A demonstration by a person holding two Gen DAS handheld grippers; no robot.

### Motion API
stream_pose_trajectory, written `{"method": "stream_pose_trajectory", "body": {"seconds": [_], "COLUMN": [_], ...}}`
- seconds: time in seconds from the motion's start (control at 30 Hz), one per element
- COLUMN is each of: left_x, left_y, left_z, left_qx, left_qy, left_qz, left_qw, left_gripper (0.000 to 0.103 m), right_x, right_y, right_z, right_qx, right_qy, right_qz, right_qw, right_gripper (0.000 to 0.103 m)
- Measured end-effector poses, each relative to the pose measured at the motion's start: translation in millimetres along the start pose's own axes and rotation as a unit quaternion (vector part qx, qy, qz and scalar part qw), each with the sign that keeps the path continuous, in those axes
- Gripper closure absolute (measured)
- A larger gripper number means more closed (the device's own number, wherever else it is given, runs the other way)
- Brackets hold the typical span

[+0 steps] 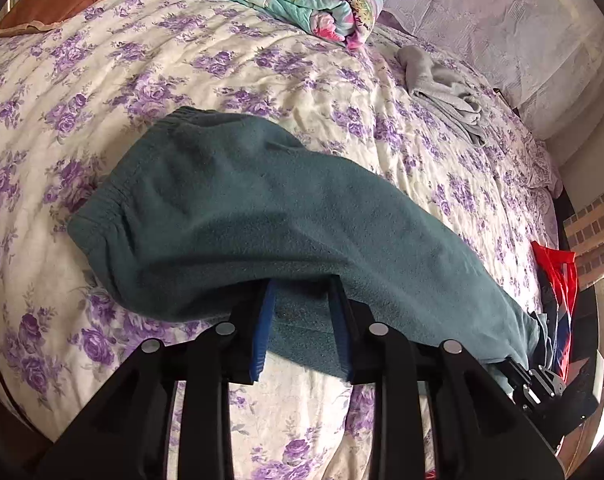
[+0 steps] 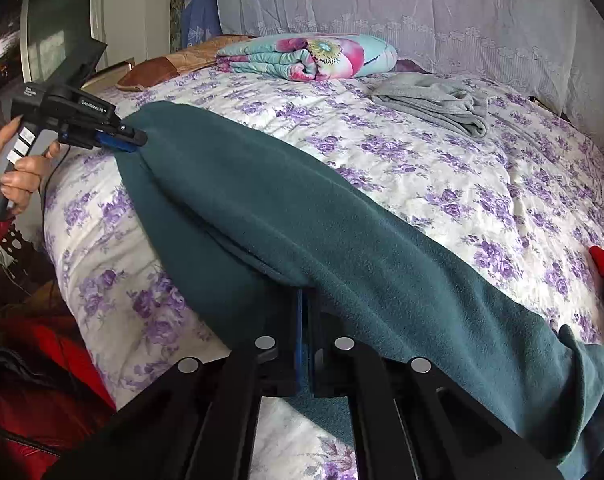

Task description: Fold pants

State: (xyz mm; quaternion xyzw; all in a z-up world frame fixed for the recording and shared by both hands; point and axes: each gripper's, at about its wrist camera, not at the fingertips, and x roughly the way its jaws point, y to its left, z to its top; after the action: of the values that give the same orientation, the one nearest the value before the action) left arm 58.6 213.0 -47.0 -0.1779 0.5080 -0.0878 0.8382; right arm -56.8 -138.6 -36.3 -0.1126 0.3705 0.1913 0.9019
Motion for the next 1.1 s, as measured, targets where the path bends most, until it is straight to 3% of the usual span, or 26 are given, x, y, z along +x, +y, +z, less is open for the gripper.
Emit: {"method": "stream_pose_trajectory", "body": {"seconds": [0.17,0.4,0.63,0.93,1.1], "left_x": [-14,-21,-8,-5,-12], "left_y": [5,15,13,28,32], "left_z": [-7,-27,-13,-3,2], "left_qx": [0.004,0.007,-0.022,-0.079,-0.094], "left_qy": [-0.001,0.018,0.017,0.025,0.009], "left_qz": [0.012,0.032,0.016,-0.021,-0.025], "left_qw": [0.9999,0.9993,0.9995,0.9963,0.9952], "left_gripper": [0.077,0.079,0.077,0.077,0.077], "right_x": [-29,-16,-25,-18,-18], "right_y": [7,4,12,-1,-1], "right_z": [-6,-39,-31,-36,-37], "right_qx": [-0.004,0.015,0.003,0.030,0.033], "right_qy": [-0.006,0.045,0.017,0.021,0.022], "right_qz": [0.033,0.048,0.054,0.063,0.067], "right_qw": [0.999,0.998,0.998,0.997,0.997], "right_gripper": [0.101,0.103,0.100,0.100,0.100]}}
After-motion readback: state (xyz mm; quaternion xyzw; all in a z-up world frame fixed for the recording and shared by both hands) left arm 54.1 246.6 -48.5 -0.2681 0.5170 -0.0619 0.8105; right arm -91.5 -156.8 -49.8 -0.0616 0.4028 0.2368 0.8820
